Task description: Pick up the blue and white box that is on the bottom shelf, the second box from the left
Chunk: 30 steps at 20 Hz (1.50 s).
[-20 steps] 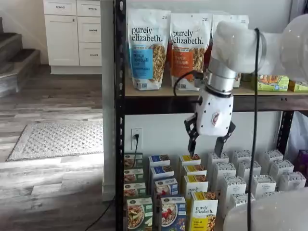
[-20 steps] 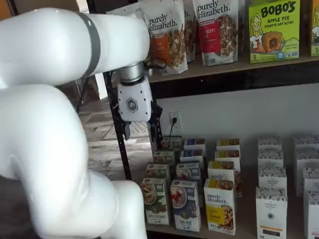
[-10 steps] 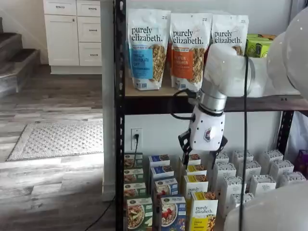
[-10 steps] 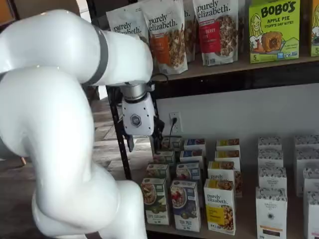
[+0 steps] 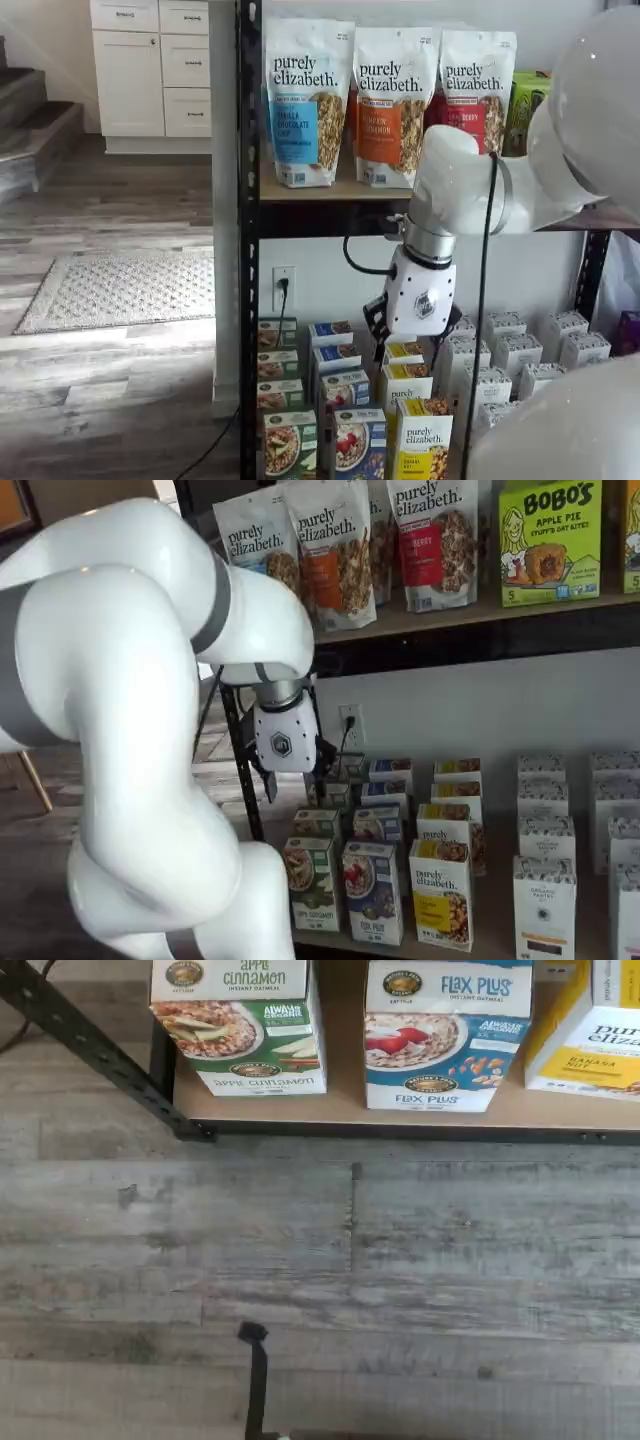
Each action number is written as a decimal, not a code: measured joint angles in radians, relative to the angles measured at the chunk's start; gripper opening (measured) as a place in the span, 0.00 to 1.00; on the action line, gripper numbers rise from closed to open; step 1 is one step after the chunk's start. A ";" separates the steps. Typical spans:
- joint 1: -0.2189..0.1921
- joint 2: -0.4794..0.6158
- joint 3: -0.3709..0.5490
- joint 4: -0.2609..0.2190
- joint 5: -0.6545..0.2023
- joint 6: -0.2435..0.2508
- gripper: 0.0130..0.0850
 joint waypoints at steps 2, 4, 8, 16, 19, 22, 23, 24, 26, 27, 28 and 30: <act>0.003 0.025 0.002 -0.002 -0.025 0.002 1.00; 0.008 0.050 0.003 -0.008 -0.048 0.010 1.00; 0.016 0.097 0.007 -0.009 -0.105 0.014 1.00; 0.044 0.229 -0.014 -0.036 -0.218 0.055 1.00; 0.051 0.283 -0.024 -0.045 -0.269 0.067 1.00; 0.054 0.327 -0.032 -0.043 -0.305 0.068 1.00; 0.055 0.340 -0.035 -0.042 -0.315 0.067 1.00; 0.055 0.353 -0.038 -0.039 -0.326 0.064 1.00; 0.055 0.384 -0.043 -0.036 -0.352 0.060 1.00; 0.054 0.399 -0.046 -0.037 -0.363 0.060 1.00; 0.053 0.411 -0.048 -0.039 -0.372 0.060 1.00; 0.050 0.437 -0.052 -0.042 -0.397 0.059 1.00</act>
